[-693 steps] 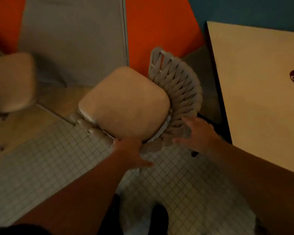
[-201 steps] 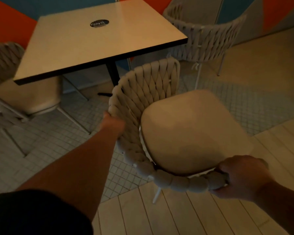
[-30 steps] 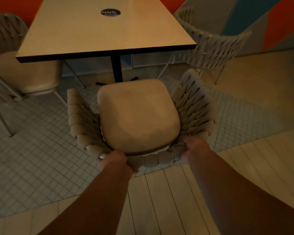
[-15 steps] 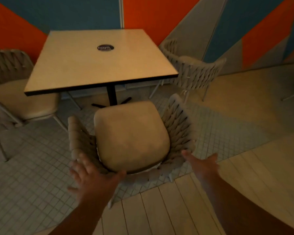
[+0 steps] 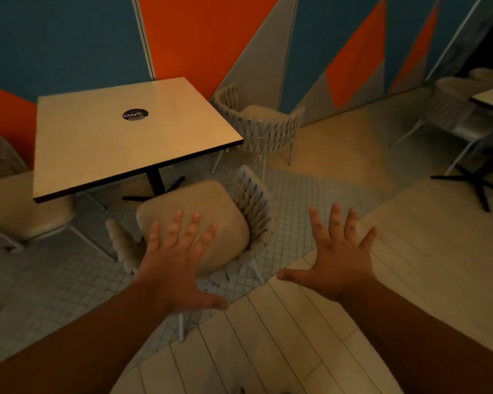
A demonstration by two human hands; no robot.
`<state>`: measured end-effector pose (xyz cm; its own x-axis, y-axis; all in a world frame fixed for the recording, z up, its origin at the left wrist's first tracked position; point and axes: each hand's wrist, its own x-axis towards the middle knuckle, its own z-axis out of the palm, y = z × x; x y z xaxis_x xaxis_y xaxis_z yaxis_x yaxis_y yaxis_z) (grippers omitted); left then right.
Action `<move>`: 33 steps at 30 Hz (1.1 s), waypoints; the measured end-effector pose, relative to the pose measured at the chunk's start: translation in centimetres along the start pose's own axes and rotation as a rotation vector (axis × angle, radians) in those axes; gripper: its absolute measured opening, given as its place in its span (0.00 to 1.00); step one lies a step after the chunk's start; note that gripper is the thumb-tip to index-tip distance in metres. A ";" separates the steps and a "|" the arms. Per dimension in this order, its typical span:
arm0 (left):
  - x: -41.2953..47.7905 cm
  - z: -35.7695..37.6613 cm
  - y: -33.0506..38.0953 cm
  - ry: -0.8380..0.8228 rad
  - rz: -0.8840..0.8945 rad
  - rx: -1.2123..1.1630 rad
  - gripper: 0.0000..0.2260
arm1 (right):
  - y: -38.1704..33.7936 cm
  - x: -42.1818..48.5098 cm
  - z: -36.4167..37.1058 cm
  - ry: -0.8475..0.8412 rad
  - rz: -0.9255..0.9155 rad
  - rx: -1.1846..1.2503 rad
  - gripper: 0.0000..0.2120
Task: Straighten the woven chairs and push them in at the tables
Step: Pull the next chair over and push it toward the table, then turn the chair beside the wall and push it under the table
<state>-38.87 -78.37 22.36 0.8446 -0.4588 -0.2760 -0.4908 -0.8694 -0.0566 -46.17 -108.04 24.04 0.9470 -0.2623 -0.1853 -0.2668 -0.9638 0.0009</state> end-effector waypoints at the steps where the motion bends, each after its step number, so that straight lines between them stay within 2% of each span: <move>1: 0.0 -0.2 0.1 0.014 0.004 -0.003 0.63 | -0.1 -0.3 -0.1 0.007 0.007 0.013 0.68; 11: 3.2 -2.6 2.0 0.086 0.023 -0.038 0.62 | 2.5 0.0 -1.5 0.042 0.024 0.071 0.67; 18: 8.4 -5.1 7.3 0.096 -0.064 -0.081 0.62 | 9.4 4.7 -4.1 0.044 -0.066 0.062 0.67; 27: 16.7 -7.7 11.3 0.073 -0.177 -0.153 0.58 | 16.6 14.2 -6.9 -0.017 -0.193 0.079 0.67; 33: 27.7 -9.7 11.0 0.128 -0.207 -0.186 0.58 | 20.3 25.1 -7.8 -0.032 -0.219 0.063 0.66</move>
<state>-18.81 -102.37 23.38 0.9483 -0.2779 -0.1535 -0.2682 -0.9600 0.0809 -26.40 -134.57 27.10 0.9776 -0.0449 -0.2058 -0.0675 -0.9923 -0.1040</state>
